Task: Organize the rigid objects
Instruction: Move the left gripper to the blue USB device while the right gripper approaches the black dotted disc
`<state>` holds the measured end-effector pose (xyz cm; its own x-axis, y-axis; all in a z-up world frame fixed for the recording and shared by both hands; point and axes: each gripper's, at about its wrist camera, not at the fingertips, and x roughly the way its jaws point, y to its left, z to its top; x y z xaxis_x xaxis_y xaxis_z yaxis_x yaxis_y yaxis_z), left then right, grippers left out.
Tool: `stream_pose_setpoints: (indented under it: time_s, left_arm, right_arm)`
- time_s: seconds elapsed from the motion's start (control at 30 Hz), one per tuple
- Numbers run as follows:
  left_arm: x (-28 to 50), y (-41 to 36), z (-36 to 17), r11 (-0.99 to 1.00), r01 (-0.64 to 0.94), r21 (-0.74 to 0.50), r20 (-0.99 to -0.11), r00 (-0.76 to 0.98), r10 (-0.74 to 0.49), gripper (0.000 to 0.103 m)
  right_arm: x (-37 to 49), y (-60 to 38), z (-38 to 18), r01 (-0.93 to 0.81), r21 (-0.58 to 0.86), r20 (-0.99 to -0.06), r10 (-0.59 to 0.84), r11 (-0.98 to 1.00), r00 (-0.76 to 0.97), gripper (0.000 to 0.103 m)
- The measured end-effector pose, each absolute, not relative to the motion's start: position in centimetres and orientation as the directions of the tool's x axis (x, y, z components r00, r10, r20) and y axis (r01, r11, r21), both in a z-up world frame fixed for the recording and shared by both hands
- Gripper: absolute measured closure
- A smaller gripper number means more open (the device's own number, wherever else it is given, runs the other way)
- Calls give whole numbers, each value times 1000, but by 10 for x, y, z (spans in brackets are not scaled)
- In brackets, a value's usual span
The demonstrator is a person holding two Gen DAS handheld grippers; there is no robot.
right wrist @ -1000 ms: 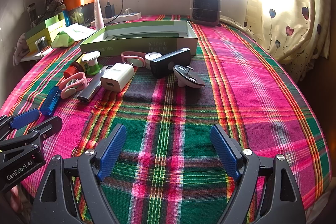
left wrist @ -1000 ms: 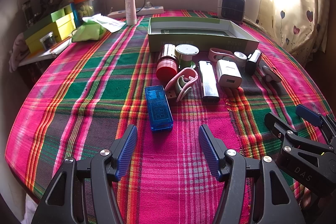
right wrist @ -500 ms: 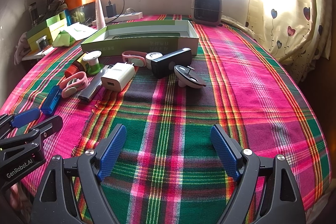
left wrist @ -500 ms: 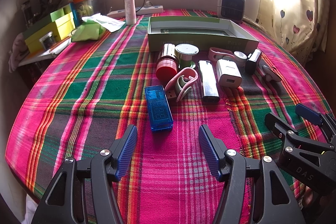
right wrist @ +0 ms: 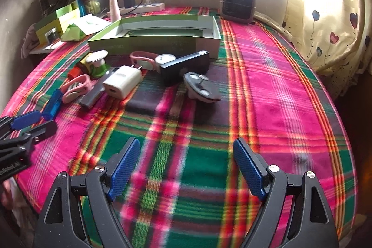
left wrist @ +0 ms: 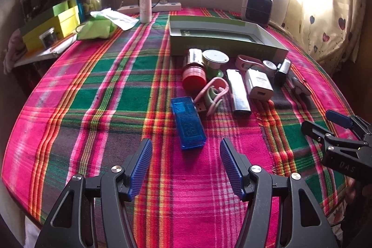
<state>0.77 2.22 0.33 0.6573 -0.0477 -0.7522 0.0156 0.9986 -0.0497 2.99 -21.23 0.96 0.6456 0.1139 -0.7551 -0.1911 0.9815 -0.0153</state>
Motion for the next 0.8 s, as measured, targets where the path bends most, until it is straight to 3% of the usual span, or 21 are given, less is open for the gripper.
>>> stream_pose_setpoints:
  time_s: [0.8]
  left_arm:
    - [45, 49, 3, 999, -42, -4, -764, 645, 24, 43]
  right_arm:
    - [83, -218, 11, -257, -65, -789, 107, 964, 605, 21]
